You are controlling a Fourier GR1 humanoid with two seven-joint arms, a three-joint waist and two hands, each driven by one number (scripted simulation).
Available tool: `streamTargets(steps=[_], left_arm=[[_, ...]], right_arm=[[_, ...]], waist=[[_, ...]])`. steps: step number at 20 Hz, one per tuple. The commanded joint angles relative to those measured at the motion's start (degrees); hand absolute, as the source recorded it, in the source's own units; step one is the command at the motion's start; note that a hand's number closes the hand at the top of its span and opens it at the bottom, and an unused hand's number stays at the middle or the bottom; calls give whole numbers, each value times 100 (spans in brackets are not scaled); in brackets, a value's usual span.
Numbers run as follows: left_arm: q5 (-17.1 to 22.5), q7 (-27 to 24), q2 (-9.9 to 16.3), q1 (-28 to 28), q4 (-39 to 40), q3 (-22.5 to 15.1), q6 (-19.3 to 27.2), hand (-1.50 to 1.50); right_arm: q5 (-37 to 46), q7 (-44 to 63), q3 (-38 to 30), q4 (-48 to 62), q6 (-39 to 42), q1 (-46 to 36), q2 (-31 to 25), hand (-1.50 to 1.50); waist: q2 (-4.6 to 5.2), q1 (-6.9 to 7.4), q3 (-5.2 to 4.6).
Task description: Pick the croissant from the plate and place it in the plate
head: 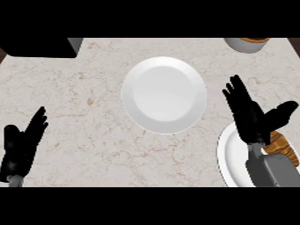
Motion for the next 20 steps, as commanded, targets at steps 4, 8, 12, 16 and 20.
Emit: streamTargets(steps=[4,8,12,16,20], left_arm=[[-172,-987,-335,-254,56,93,-278,0],[-70,-969,-283,-259,-176,57,-450,0],[67,-1618,-403,-477,468,400,-942,0],[-13,-1853,-527,-195,373,379,-1072,0],[-92,-1822,-475,-31,242,395,-1215,0]], right_arm=[[740,-36,1103,-726,1163,-82,-651,150],[2734,-917,806,-887,701,-697,-2220,150],[2619,-2941,854,-875,188,958,-1317,-150],[2690,-4190,610,-969,276,1893,-1662,-150],[2839,-4543,63,-1174,-163,2481,-1895,-150]], waist=[[128,-132,127],[-61,-295,75],[158,-265,149],[140,-192,149],[132,-164,149]])
